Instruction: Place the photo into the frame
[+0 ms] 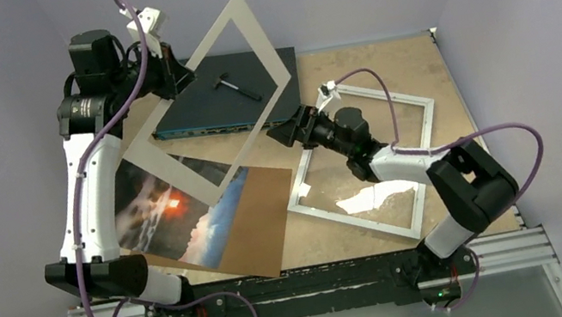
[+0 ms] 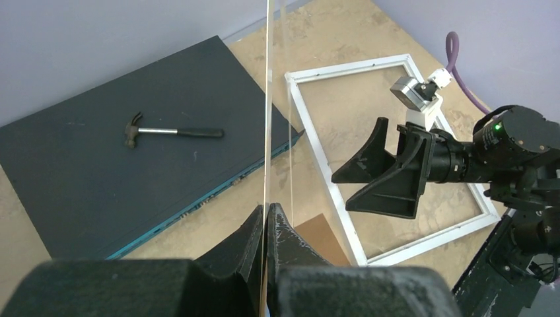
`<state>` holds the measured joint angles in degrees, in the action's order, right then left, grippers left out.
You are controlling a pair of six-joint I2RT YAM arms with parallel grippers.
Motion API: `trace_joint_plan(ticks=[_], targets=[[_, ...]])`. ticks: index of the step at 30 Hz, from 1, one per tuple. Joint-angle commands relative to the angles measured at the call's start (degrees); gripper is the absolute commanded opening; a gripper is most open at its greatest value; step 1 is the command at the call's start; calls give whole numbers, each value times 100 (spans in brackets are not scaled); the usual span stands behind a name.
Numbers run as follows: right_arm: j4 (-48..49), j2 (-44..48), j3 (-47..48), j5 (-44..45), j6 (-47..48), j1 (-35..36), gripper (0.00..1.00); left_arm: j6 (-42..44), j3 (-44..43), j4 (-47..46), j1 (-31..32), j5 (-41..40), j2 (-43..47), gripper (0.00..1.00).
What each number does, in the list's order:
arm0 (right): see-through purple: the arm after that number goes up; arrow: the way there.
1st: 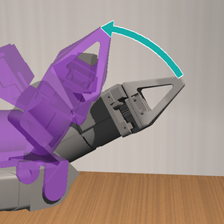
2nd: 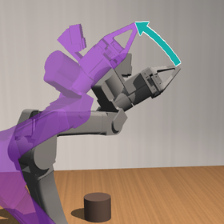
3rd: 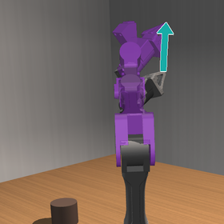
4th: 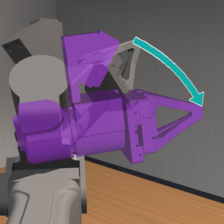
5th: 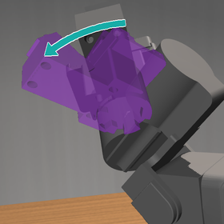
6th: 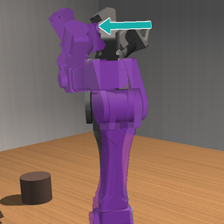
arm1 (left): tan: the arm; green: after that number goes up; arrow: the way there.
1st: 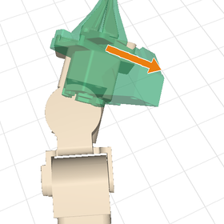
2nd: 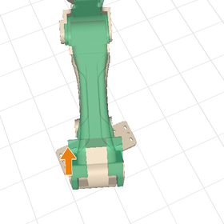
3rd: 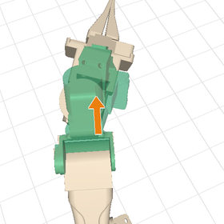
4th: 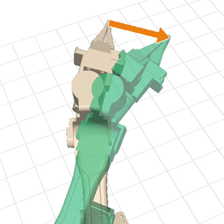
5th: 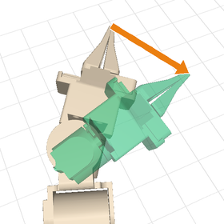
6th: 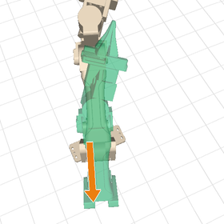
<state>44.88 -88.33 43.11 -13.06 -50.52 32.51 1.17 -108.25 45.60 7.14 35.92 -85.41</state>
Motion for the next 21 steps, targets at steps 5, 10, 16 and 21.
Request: trace_joint_plan(ticks=[5,10,16,21], targets=[[4261,-1188,-373,-1111,-250,-86,99,-370,-710,134,-8,250,164,0],[5222,-2034,113,-1283,-922,30,99,-635,-1103,172,-9,338,196,0],[5832,-2420,617,-1083,-1198,217,99,-881,-1111,19,-9,431,294,0],[6826,-2935,1109,-829,-2026,229,99,-935,-1140,19,-6,493,318,0]])
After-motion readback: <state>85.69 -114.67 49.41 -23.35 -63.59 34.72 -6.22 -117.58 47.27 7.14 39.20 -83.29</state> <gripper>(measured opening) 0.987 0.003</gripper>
